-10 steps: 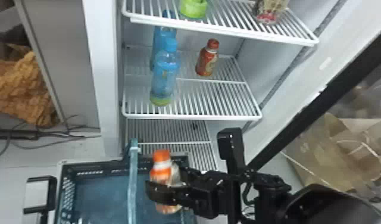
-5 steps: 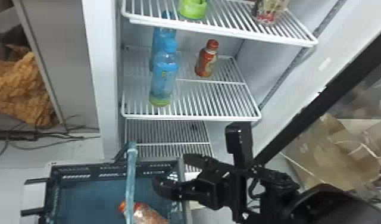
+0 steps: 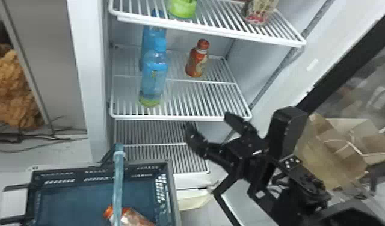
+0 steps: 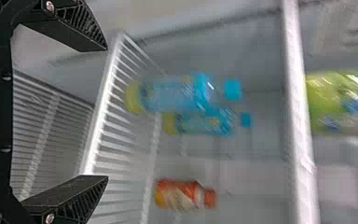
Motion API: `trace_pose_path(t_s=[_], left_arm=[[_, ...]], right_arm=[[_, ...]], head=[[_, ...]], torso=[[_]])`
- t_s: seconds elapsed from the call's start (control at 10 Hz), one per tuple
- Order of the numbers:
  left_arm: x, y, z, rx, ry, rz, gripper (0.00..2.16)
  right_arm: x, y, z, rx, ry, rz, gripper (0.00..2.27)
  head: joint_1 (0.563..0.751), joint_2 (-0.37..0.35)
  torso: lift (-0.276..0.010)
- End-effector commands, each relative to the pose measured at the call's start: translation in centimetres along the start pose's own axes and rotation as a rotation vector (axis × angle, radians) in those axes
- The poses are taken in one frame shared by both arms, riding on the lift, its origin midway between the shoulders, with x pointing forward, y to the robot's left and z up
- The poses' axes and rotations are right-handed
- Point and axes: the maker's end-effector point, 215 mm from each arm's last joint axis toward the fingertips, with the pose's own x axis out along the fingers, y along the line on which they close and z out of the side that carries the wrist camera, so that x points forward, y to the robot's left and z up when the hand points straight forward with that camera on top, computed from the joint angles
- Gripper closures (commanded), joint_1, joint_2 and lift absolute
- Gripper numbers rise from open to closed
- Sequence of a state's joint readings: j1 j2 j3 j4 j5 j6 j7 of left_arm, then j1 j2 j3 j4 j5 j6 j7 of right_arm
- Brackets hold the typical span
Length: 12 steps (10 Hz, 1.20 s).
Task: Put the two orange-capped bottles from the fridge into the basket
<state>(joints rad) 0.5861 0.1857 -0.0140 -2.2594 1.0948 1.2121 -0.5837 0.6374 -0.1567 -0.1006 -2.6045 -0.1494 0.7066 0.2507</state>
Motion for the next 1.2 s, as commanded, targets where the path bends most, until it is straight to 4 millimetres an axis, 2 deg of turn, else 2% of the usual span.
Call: trace_pose_path(t_s=[0.0,0.2,0.6,0.7,0.9,1.1], left_arm=[[0.0,0.0,0.0,-0.002,-0.002,0.0,1.2],[0.0,0.1,-0.1,-0.002,-0.001,0.002,1.2],[0.0,0.0,0.0,0.0,0.001,-0.001,1.2],[0.1,0.0,0.0,0.003,0.002,0.0,1.2],[0.3,-0.2,0.0,0.007,0.005,-0.005,1.2],[0.2,-0.1,0.2,0.011,0.004,-0.005,1.2]], right_arm=[[1.2,-4.2,1.5,-0.016,-0.133,-0.079,0.07],[3.7,-8.0,3.0,-0.056,-0.296,-0.137,0.06],[8.5,-12.3,0.6,-0.084,-0.335,-0.203,0.05],[10.1,-13.1,0.3,-0.103,-0.347,-0.202,0.04],[13.2,-13.8,1.0,-0.109,-0.383,-0.18,0.04],[16.0,-13.5,1.6,-0.088,-0.409,-0.139,0.04]], head=[[0.695,-0.35],[0.695,-0.35],[0.695,-0.35],[0.695,-0.35],[0.695,-0.35],[0.695,-0.35]], torso=[[-0.235],[-0.235],[-0.235],[-0.235],[-0.235],[-0.235]])
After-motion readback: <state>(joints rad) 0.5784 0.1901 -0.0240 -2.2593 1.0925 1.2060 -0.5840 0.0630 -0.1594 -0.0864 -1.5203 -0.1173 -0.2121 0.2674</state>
